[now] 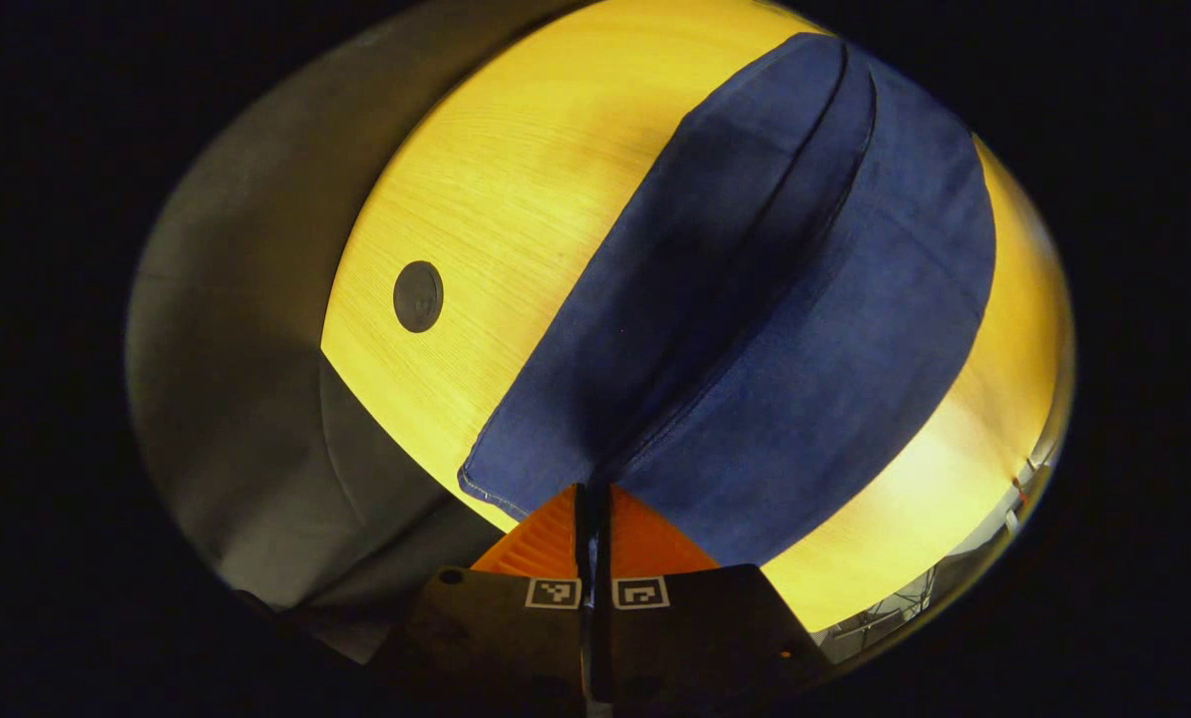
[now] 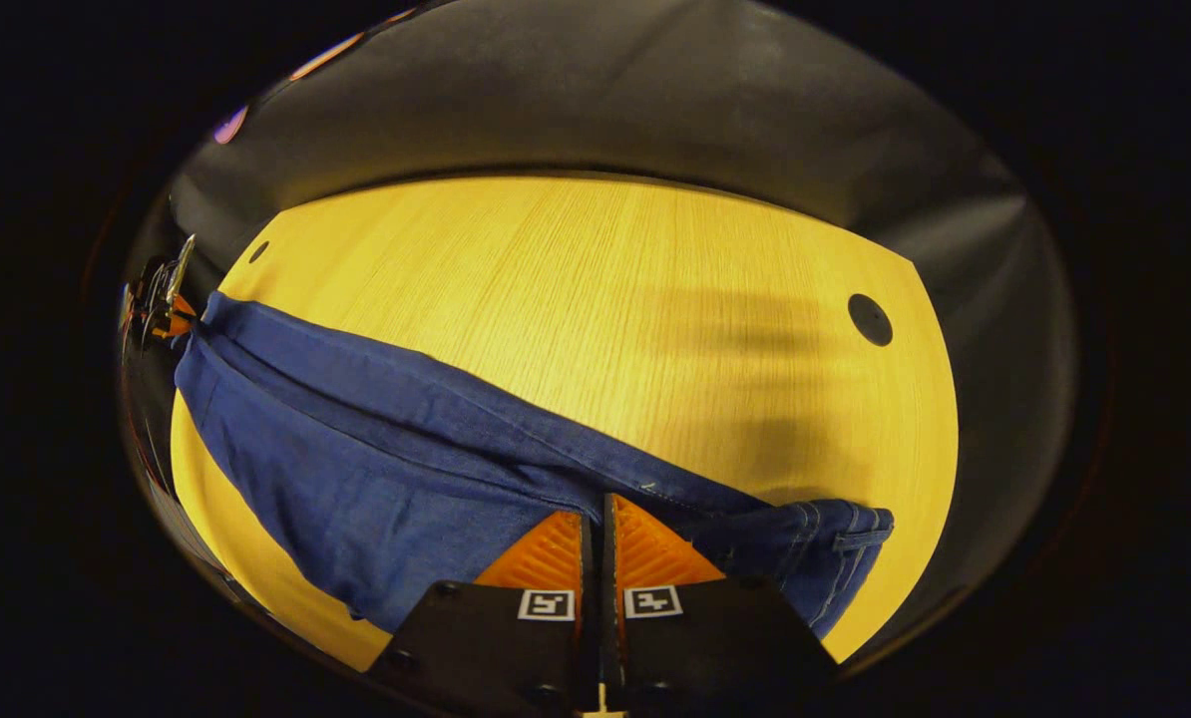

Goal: Grasp the waist and the cuffs of the jeans and fold them to make the two legs overlap; first hold the waist and fold one-third of the jeans toward the cuffs, then hold the cuffs and fold the remaining one-third in the same direction to finish folding.

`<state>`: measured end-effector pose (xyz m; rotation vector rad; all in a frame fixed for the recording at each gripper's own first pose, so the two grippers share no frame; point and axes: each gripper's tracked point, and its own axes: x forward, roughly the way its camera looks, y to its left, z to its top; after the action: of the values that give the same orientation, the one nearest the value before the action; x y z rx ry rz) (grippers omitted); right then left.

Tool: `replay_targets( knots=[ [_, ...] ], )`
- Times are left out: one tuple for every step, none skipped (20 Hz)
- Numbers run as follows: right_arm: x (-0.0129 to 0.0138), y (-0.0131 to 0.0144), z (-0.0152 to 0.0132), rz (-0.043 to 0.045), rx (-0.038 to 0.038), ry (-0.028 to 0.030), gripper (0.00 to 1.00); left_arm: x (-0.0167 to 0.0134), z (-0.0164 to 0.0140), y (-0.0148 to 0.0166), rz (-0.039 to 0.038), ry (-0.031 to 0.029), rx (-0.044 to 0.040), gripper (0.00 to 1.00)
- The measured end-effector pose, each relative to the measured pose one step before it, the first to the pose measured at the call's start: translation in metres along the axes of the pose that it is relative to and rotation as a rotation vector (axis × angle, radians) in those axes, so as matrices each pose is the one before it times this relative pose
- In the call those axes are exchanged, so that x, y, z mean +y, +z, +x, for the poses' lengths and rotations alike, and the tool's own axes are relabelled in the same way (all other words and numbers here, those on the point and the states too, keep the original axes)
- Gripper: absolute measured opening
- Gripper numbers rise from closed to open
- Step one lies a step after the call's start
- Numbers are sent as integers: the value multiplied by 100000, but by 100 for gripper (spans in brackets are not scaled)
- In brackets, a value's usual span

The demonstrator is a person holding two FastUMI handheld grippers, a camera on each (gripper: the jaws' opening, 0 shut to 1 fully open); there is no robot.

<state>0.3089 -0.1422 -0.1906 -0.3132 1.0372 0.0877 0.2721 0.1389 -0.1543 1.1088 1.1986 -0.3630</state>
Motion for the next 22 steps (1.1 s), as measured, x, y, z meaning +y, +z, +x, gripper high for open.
replay_targets(
  knots=[
    [-154, 123, -54, 888, -240, 354, 6, 242, 206, -27, -124, 1484, -81, 0],
    [-316, -20, -11, 1451, -221, 597, 10, 286, 162, 1, -335, 1267, 304, 0],
    [-291, 222, -126, 1723, -541, 485, 10, 382, 233, -258, -146, 2525, 1085, 2],
    [-226, 296, 6, 1613, -1510, 353, 19, 1019, 67, -258, -153, 4038, 99, 21],
    [-278, 483, -232, 1246, -1890, -357, 25, 940, 21, 240, -264, 5044, -1767, 40],
    [-662, 359, -397, 657, -1918, -1143, 40, 1333, -207, 308, -530, 6184, -2794, 58],
    [-714, 477, -397, 1127, -2119, -1223, 55, 1096, -57, 363, -1025, 5851, -3279, 77],
    [-746, 685, -418, 2196, -3397, -2497, 70, 769, -118, 310, -2143, 4970, -2769, 95],
    [-780, 1276, -395, 3828, -4793, -1600, 85, 305, -143, 192, -3848, 3766, -2495, 94],
    [-553, 1119, -690, 4854, -4353, -756, 100, -231, -233, -11, -4979, 2018, -2172, 94],
    [-546, 1130, -598, 4517, -4595, -314, 100, -389, -234, -302, -5478, 1995, -546, 94],
    [-918, 849, -648, 3604, -3222, -1338, 100, -366, -310, -361, -6044, 1638, -262, 94],
    [-953, 328, -815, 2113, -1549, -1393, 100, -459, -429, -461, -6101, 1501, -149, 94],
    [-1027, -228, -815, 1484, -428, -1595, 100, -202, -350, -817, -6775, 2368, -27, 94],
    [-968, -619, -762, 1240, 115, -1608, 99, -219, -548, -549, -7242, 2144, -553, 94],
    [-1213, -952, -631, 1269, 153, -1543, 98, -463, -1072, -303, -7951, 1064, -1323, 94],
    [-982, -1336, -519, 1560, 1099, -1345, 96, -548, -954, -312, -8586, 448, -1945, 94],
    [-1146, -1563, -725, 2141, 1337, -1468, 98, -425, -775, -545, -8851, 104, -1557, 94],
    [-1060, -1528, -530, 2679, 1599, -1419, 100, -580, -925, -615, -8593, -753, -1016, 94],
    [-1115, -1611, -377, 2877, 1857, -1272, 96, -191, -710, -732, -8120, -782, -576, 95],
    [-931, -1453, -187, 2978, 1445, -1335, 100, -60, -461, -530, -7081, -514, -506, 95],
    [-990, -1382, -306, 2684, 1410, -1233, 100, 304, 287, -268, -5189, 386, -928, 95]
  ],
)
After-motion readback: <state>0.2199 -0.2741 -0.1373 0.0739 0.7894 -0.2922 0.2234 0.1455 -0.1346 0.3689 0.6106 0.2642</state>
